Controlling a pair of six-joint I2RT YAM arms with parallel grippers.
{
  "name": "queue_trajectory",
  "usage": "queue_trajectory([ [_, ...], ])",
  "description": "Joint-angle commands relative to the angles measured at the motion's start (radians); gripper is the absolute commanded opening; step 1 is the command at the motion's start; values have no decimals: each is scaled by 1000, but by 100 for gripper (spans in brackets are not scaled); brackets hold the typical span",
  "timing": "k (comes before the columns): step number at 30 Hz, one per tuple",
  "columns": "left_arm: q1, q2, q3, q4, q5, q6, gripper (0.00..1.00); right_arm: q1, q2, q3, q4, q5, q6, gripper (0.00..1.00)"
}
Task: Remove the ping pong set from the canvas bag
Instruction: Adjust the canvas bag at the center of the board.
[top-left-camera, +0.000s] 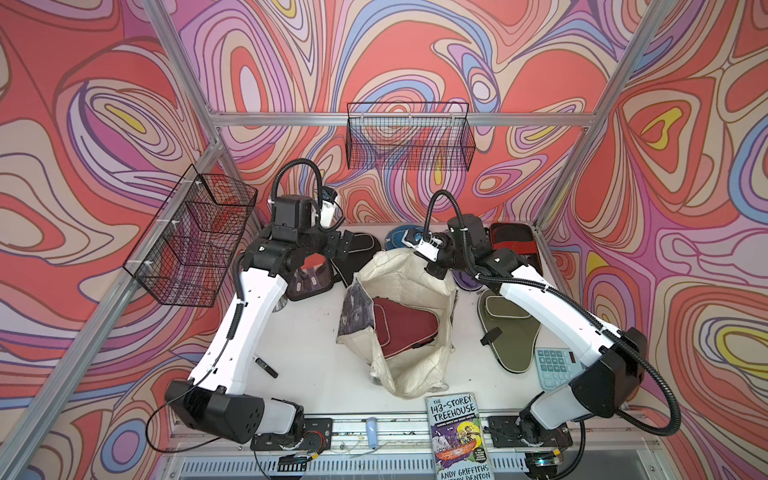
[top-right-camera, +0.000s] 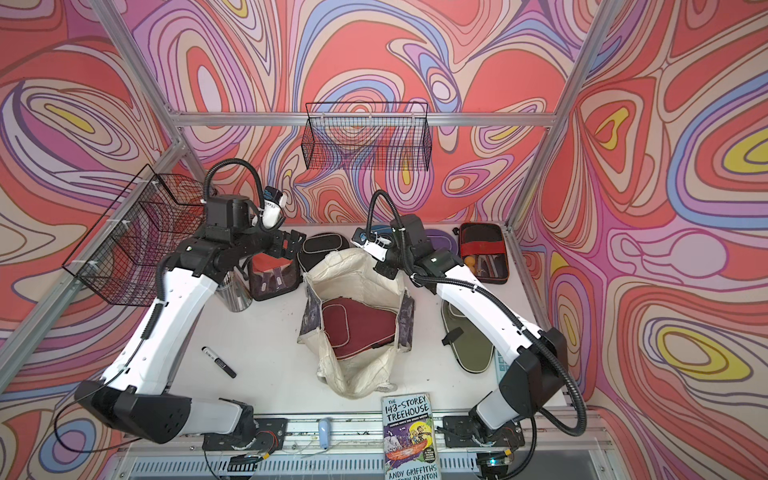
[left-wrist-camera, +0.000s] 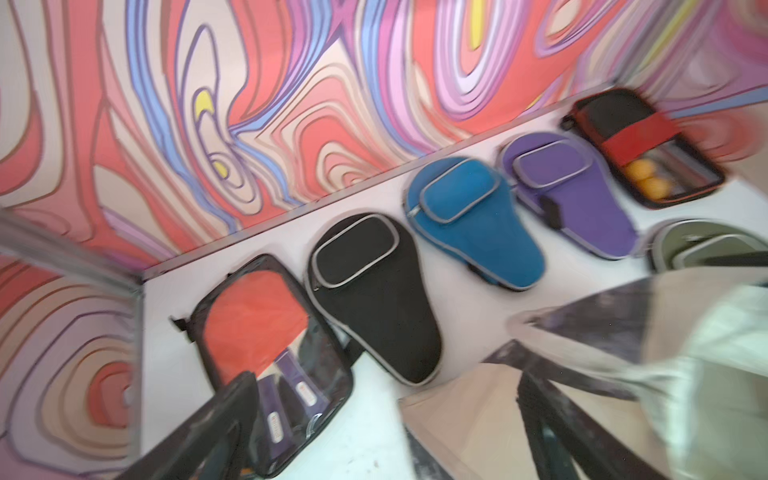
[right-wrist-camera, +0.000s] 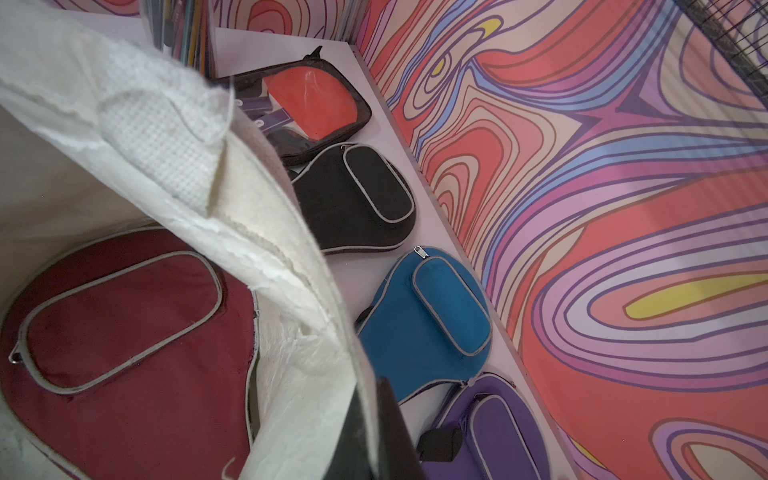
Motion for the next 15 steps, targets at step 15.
queue_trajectory([
  [15, -258, 7, -66, -141, 24, -59, 100, 25, -117, 60, 96, -85, -17, 0],
])
